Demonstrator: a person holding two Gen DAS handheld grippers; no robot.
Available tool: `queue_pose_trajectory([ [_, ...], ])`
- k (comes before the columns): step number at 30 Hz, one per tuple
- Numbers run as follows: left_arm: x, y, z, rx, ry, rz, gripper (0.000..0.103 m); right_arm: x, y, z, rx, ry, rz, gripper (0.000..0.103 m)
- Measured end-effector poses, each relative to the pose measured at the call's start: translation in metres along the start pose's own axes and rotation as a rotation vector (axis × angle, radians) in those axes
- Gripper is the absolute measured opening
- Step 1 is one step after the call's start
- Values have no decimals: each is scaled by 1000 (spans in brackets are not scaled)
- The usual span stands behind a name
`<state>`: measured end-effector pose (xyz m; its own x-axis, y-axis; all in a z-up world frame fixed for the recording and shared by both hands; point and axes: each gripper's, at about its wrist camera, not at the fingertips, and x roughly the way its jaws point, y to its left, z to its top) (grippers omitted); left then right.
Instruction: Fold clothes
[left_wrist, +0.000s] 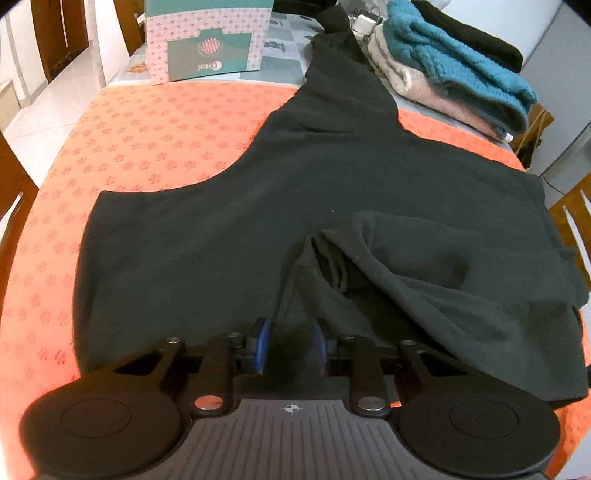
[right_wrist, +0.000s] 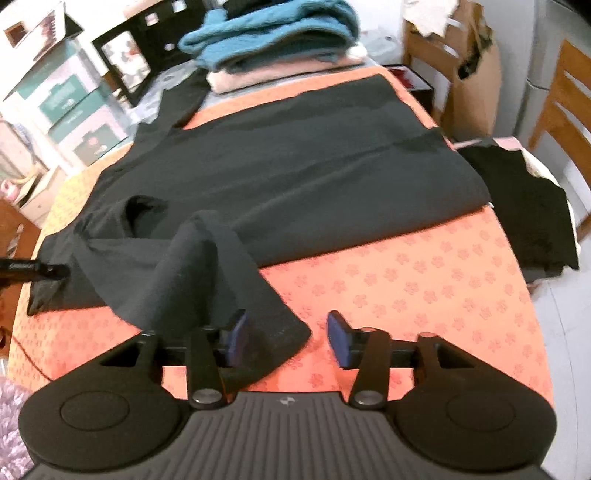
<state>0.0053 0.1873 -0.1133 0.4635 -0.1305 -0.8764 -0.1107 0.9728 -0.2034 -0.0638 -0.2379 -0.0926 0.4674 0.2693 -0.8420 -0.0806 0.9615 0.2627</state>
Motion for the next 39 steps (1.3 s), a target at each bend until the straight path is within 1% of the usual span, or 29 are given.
queue_pose_trajectory([
  [2, 4, -2, 3, 5, -3, 2, 29, 8, 3, 2, -20, 5, 8, 55],
  [4, 8, -3, 7, 10, -8, 5, 29, 15, 4, 5, -33, 8, 26, 40],
  [5, 10, -4, 8, 9, -9, 7, 29, 19, 3, 8, -34, 17, 37, 16],
  [6, 12, -4, 9, 6, -9, 10, 29, 22, 2, 10, -34, 27, 48, 1],
  [8, 14, -5, 9, -2, -17, 16, 28, 18, 0, 16, -60, 23, 39, 1],
  [11, 14, -6, 8, -15, -28, 23, 28, 1, -8, 30, -105, 10, -18, 1],
  [17, 13, -6, 5, -37, -49, 36, 28, -29, -50, 55, -157, 26, -193, 1],
  [21, 13, -3, 5, -78, -56, 34, 27, -32, -80, 63, -160, 49, -283, 1],
  [24, 13, -1, 4, -95, -58, 33, 26, -28, -93, 63, -130, 72, -256, 1],
  [26, 13, -1, 4, -101, -59, 33, 26, -25, -95, 60, -115, 81, -215, 1],
  [31, 9, 0, 3, -115, -58, 21, 26, -12, -75, 48, -114, 92, -113, 2],
  [32, 7, 1, 2, -118, -58, 17, 26, -9, -71, 46, -107, 90, -91, 5],
  [34, 4, 1, 1, -123, -57, 9, 26, -5, -64, 43, -89, 84, -56, 12],
  [35, 3, 1, 1, -126, -57, 5, 26, -3, -61, 41, -79, 81, -44, 23],
  [36, 1, 1, 0, -129, -57, 0, 26, -1, -59, 39, -69, 79, -33, 38],
  [38, 0, 1, -1, -129, -53, -4, 26, 3, -54, 34, -48, 75, -11, 50],
  [39, 1, 1, -2, -123, -48, -2, 26, 6, -52, 32, -36, 75, -3, 50],
])
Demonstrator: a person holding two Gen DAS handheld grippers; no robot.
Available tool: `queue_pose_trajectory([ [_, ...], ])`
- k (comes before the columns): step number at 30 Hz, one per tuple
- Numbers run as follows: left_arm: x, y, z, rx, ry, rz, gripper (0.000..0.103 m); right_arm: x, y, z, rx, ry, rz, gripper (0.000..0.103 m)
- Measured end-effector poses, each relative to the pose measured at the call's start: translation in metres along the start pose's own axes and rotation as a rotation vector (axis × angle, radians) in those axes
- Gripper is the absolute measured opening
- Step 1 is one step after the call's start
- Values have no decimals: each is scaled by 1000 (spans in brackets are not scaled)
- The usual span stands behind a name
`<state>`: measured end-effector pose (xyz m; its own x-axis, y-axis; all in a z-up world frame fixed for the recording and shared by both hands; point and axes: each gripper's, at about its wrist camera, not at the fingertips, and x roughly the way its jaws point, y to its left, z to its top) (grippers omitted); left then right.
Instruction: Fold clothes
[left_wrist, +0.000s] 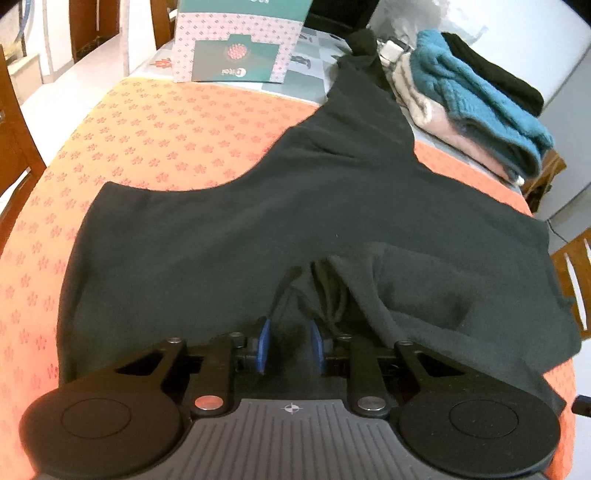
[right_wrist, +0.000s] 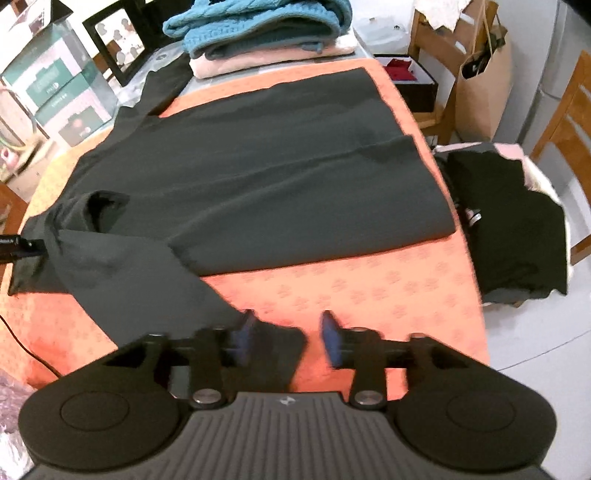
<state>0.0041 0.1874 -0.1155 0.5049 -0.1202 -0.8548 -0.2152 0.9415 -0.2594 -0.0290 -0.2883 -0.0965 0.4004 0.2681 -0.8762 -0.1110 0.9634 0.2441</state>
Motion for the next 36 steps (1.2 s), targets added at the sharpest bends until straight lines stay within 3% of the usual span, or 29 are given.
queue_pose_trajectory([
  [3, 3, 2, -1, -11, 1, 6, 26, 14, 3, -6, 43, 23, 35, 50],
  [7, 5, 5, -2, -31, -1, 13, 26, 31, 5, -12, 75, 37, 14, 48],
  [8, 5, 6, -2, -32, -2, 14, 26, 33, 7, -12, 72, 32, 6, 38],
  [9, 5, 5, -2, -30, -4, 16, 26, 33, 8, -12, 65, 24, -3, 11],
  [10, 5, 5, -3, -28, -6, 18, 26, 32, 9, -11, 56, 16, -9, 7],
  [12, 5, 5, -3, -23, -9, 23, 26, 23, 8, -5, 41, -18, -33, 7],
  [18, 6, 1, -4, -2, -13, 46, 26, -14, -7, 17, -6, -120, -222, 6],
  [26, 5, 2, -4, -25, -13, 49, 25, -21, -50, 23, 17, -90, -394, 6],
  [29, 4, 3, -4, -42, -11, 46, 25, -18, -69, 18, 49, -59, -427, 6],
  [34, 3, 5, -3, -70, -8, 40, 25, -16, -82, 10, 69, 4, -377, 8],
  [36, -2, -6, -2, -24, -12, 10, 26, -19, -85, 9, 91, -7, -358, 8],
])
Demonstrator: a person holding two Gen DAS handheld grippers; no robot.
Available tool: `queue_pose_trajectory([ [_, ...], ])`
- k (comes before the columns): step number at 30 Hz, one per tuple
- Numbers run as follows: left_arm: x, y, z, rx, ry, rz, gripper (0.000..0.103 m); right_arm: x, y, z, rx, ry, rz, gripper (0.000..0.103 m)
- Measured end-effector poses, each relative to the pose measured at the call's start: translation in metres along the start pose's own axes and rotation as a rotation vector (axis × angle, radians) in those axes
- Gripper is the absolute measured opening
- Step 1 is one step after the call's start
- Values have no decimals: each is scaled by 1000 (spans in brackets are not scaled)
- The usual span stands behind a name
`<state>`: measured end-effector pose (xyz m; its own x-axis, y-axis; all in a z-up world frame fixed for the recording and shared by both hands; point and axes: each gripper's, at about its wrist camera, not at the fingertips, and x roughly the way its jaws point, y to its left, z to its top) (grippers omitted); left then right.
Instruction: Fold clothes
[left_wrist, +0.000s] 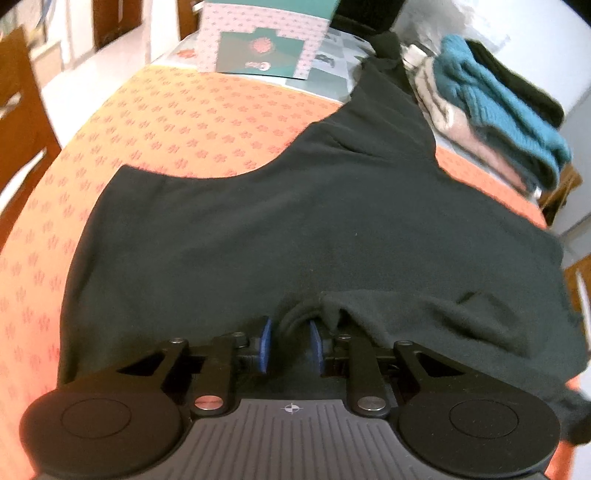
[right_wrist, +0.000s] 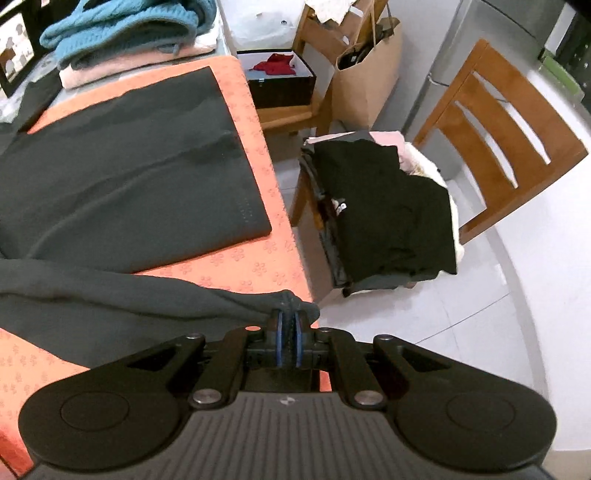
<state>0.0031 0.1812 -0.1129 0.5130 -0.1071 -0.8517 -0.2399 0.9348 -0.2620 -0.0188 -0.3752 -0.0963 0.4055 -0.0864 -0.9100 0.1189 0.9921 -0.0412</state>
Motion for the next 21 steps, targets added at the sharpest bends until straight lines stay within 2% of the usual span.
queue_pose_trajectory([
  [3, -8, -21, 3, 88, -8, -55, 27, -3, -5, 0, 31, -11, 26, 8],
  [10, -27, -69, 9, 293, -28, -184, 41, -11, -6, 1, 45, -34, 70, 12],
  [13, -35, -89, 12, 381, -37, -239, 42, -11, -10, 1, 50, -39, 95, 28],
  [14, -33, -96, 12, 408, -33, -246, 42, -11, -12, 0, 52, -38, 97, 33],
  [16, -21, -109, 9, 457, -19, -245, 42, -9, -16, -2, 56, -34, 99, 37],
  [18, -10, -122, 7, 506, -4, -244, 42, -4, -21, -6, 59, -24, 102, 50],
  [21, 8, -141, 4, 579, 18, -242, 42, 5, -28, -14, 73, -7, 98, 53],
])
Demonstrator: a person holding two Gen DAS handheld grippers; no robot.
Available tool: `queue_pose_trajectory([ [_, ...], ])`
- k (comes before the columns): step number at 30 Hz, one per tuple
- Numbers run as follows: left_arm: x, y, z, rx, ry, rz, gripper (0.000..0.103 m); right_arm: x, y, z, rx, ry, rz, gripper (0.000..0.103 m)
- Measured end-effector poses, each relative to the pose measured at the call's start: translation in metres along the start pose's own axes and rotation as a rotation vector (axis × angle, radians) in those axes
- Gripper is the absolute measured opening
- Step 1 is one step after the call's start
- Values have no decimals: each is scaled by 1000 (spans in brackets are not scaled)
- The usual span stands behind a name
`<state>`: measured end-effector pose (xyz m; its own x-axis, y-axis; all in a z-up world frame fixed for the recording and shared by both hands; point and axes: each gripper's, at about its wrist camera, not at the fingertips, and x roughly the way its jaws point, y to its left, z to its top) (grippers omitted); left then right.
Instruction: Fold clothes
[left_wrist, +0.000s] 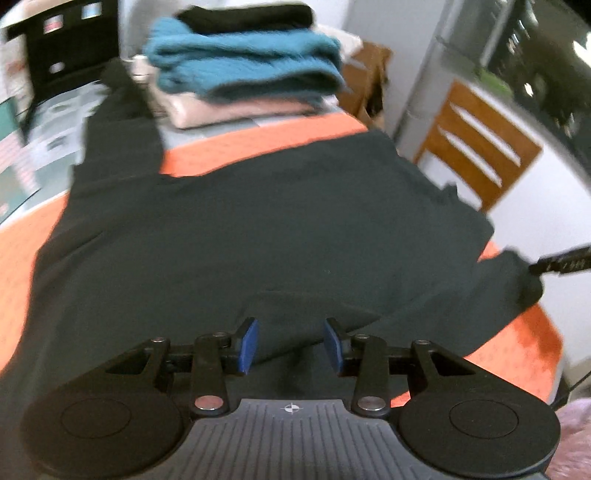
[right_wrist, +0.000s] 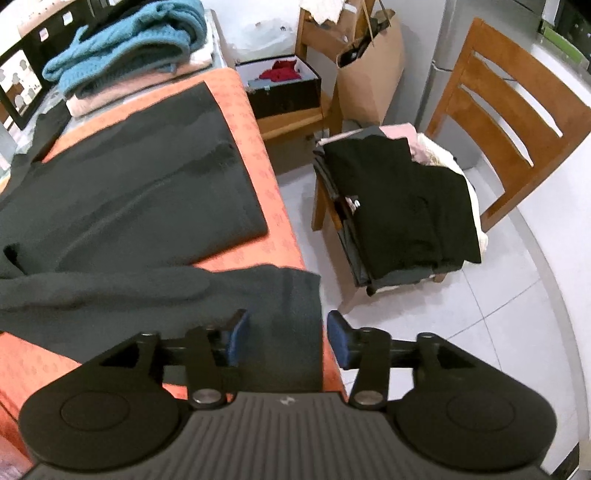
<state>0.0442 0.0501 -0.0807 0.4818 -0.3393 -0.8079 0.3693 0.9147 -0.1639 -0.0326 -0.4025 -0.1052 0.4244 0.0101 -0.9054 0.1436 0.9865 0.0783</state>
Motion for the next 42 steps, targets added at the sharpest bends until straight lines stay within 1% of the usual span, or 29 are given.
queue_pose_trajectory([
  [5, 35, -22, 11, 117, 50, -9, 41, 6, -9, -6, 47, 2, 26, 54],
  [7, 41, -25, 12, 139, 57, -10, 41, 8, -12, -8, 68, 0, 42, 55],
  [9, 44, -26, 11, 160, 60, -5, 27, 9, -14, -10, 90, -3, 57, 54],
  [10, 44, -27, 11, 167, 54, -1, 14, 10, -16, -10, 100, -4, 65, 49],
  [11, 44, -27, 10, 171, 46, 3, 7, 11, -17, -11, 111, -6, 73, 38],
  [12, 42, -27, 10, 166, 28, 8, 6, 11, -18, -12, 122, -7, 80, 25],
  [13, 39, -26, 10, 156, 4, 11, 5, 12, -20, -13, 133, -8, 88, 19],
  [14, 36, -25, 10, 137, -17, 17, 5, 13, -21, -14, 144, -10, 96, 8],
  [16, 30, -16, 13, 68, -53, 31, 5, 14, -24, -16, 165, -12, 111, 8],
  [19, 24, -1, 17, -43, -97, 48, 5, -7, -21, -8, 145, -61, 123, 7],
  [24, 23, 24, 22, -235, -128, 56, 5, -45, -15, 20, 87, -150, 144, 7],
  [26, 22, 34, 24, -312, -140, 59, 5, -54, -13, 35, 66, -177, 152, 7],
  [28, 25, 41, 24, -364, -134, 60, 5, -52, -10, 50, 40, -183, 148, 7],
  [30, 29, 47, 24, -401, -125, 61, 5, -49, -7, 65, 13, -186, 141, 7],
  [33, 33, 52, 23, -440, -114, 60, 5, -31, 1, 87, -48, -166, 106, 7],
  [39, 38, 54, 23, -453, -108, 65, 5, 11, 14, 118, -126, -119, 68, 7],
  [40, 39, 54, 23, -450, -110, 61, 6, 21, 15, 121, -137, -104, 61, 7],
  [42, 37, 54, 23, -439, -109, 52, 11, 40, 17, 121, -157, -69, 39, 8],
])
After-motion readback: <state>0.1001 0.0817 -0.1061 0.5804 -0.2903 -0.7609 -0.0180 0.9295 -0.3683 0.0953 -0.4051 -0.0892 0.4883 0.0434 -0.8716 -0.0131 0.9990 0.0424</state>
